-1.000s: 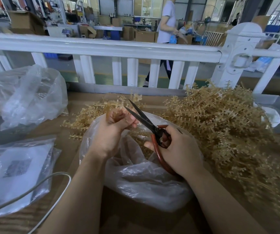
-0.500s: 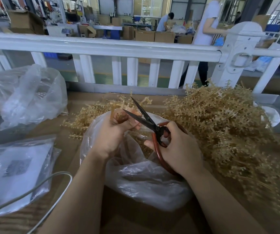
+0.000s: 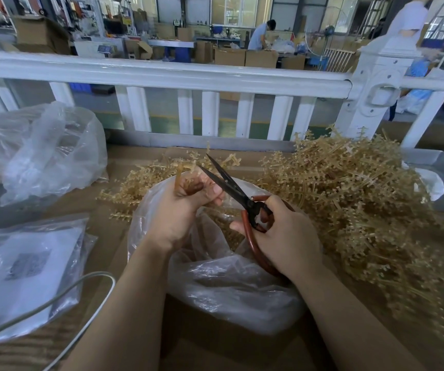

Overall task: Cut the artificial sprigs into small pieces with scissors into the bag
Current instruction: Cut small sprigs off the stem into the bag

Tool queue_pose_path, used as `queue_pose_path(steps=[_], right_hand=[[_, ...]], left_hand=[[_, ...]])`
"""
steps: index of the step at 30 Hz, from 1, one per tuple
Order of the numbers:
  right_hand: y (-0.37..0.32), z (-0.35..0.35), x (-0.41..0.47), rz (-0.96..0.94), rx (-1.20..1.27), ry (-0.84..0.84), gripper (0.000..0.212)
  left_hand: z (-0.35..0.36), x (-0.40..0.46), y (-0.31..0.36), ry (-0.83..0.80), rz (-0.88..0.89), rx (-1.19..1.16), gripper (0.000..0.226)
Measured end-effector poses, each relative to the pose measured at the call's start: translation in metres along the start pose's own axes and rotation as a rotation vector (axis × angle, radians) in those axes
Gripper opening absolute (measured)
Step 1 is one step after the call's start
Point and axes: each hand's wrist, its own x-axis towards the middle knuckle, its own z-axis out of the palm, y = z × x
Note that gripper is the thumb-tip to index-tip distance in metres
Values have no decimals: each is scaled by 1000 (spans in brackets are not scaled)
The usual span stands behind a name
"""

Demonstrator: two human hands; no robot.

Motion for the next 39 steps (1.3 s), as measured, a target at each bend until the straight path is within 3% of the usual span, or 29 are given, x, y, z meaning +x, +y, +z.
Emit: queue_pose_path(steps=[11,18,20,23,39], right_hand=[[-4,-3,-1,1,-16,-5,68],[-2,-3,1,11,-45,-16,65],[0,-2,1,20,-52,-32,62],[0,-2,2,20,-58,-41,59],[-2,-3,1,93,-72,-68,66]], left_hand=[[2,-1,2,19,16,-3,7],[1,-3,2,7,26,58,18],[1,-3,3,-24,31,56,6],[0,-4,5,-57,39,64,20],[6,-5,8,-17,29,-2,18]])
